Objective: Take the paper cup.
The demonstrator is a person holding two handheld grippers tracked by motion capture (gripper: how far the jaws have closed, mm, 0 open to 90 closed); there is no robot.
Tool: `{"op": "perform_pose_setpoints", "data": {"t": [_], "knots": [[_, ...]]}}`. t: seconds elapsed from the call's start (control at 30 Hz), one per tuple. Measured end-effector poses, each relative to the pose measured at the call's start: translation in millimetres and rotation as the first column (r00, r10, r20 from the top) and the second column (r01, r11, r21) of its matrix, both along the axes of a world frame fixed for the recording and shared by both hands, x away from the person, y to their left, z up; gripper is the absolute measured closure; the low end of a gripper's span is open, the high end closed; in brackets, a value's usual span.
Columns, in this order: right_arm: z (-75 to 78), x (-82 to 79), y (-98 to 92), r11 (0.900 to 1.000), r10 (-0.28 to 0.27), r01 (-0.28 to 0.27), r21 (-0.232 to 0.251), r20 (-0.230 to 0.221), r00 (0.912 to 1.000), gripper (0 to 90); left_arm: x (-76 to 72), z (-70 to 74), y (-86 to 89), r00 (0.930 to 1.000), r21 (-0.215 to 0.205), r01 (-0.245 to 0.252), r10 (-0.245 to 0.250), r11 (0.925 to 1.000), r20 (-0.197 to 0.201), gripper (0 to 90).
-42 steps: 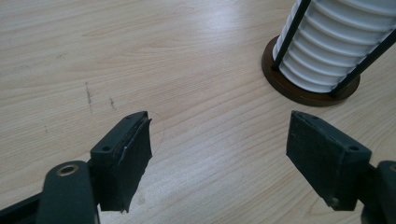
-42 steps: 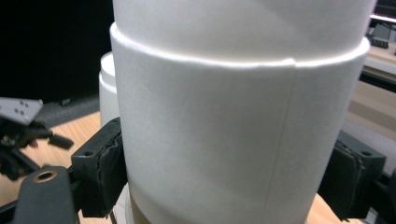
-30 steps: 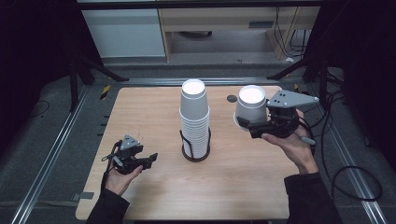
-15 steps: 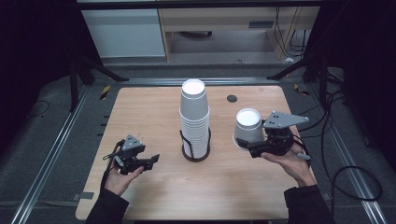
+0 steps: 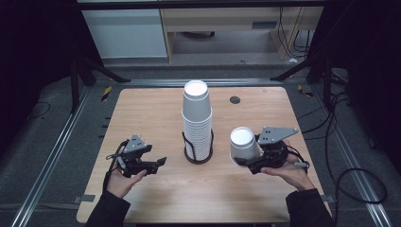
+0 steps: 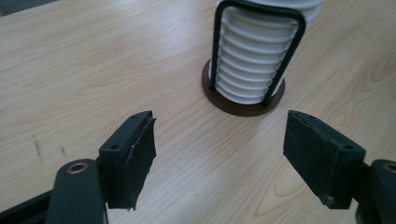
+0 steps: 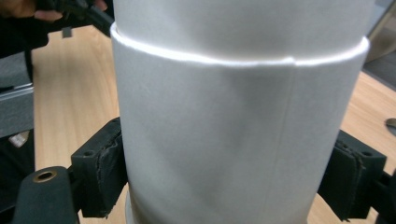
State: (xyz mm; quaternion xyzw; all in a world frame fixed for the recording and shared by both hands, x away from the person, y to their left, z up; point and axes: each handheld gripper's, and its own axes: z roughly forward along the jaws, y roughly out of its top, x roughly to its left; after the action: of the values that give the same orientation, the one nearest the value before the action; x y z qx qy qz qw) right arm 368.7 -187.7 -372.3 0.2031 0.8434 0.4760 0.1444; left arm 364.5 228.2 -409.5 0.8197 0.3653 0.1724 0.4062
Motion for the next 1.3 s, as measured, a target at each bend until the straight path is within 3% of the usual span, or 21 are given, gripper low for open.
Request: {"op": "perform_pose_setpoints", "data": {"t": [0.27,0.53,0.6,0.67,0.83,1.3], "knots": [[-9.3,-1.9,9.7,0.998,0.064,-0.065,-0.024,-0.026,0.9976,15.6,-1.0,13.1,-13.3,0.9971,-0.023,0.075,-0.075,0.9969,0.013,22.4],[-20.1,-4.1,21.2,0.992,0.12,-0.122,-0.041,-0.048,0.9916,15.6,-6.2,20.8,-29.8,0.9898,-0.037,0.141,-0.14,0.9894,0.026,22.7],[-25.9,-5.2,24.0,0.988,0.147,-0.149,-0.032,-0.066,0.9869,15.6,-8.1,20.4,-33.4,0.9872,-0.039,0.158,-0.158,0.9866,0.024,22.7],[-28.5,-6.4,26.5,0.985,0.157,-0.161,-0.065,-0.066,0.9854,15.6,-9.4,19.6,-37.0,0.9847,-0.036,0.173,-0.173,0.9842,0.021,22.7],[-32.3,-6.5,28.5,0.981,0.181,-0.186,-0.061,-0.082,0.9801,15.6,-11.1,16.9,-44.8,0.9774,-0.036,0.211,-0.211,0.9768,0.011,22.7],[-37.9,-6.9,42.2,0.958,0.233,-0.249,-0.145,-0.12,0.9651,15.6,-12.6,17.5,-56.3,0.9575,-0.047,0.288,-0.288,0.9565,-0.008,22.7]]}}
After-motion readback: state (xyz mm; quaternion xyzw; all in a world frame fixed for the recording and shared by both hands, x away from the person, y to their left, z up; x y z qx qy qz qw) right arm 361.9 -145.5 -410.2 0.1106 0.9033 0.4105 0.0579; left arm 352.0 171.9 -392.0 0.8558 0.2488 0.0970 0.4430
